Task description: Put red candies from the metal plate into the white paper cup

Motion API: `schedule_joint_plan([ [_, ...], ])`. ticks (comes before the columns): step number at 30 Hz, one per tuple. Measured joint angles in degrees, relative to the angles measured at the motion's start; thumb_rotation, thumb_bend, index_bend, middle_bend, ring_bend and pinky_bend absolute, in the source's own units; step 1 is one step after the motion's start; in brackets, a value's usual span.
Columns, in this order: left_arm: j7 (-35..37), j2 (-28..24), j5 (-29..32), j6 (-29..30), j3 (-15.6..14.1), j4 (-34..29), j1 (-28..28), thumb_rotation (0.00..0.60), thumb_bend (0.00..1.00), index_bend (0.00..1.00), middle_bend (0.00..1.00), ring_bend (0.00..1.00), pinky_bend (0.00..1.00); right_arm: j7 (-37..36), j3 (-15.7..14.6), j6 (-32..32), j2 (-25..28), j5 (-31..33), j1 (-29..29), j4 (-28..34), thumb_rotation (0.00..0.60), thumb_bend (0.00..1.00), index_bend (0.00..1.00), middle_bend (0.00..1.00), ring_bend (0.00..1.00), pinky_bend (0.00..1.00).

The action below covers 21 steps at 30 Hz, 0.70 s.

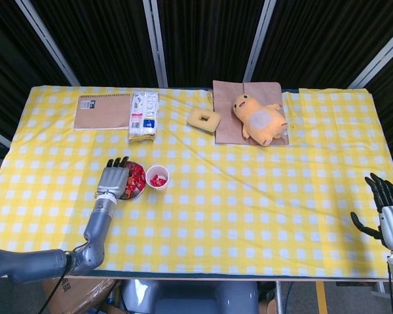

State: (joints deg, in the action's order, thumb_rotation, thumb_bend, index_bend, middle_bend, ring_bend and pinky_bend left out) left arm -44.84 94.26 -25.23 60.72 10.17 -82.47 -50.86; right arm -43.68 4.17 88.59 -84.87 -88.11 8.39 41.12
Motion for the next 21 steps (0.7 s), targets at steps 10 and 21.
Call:
schedule_joint_plan([
  [10,1.8,-4.8,-2.7,2.1,2.0,-6.5,0.6,0.600,0.41,0.51,0.00,0.00,0.02,-0.1,0.1,-0.1,0.0,0.1,0.1,0.0,0.600,0.41,0.00,0.01,0.00,0.00],
  [21,1.9,-8.7,-5.2,4.7,5.7,-13.9,-1.3,0.600,0.40,0.51,0.00,0.00,0.02,-0.2,0.2,-0.1,-0.1,0.2,0.1,0.0,0.600,0.41,0.00,0.01,0.00,0.00],
])
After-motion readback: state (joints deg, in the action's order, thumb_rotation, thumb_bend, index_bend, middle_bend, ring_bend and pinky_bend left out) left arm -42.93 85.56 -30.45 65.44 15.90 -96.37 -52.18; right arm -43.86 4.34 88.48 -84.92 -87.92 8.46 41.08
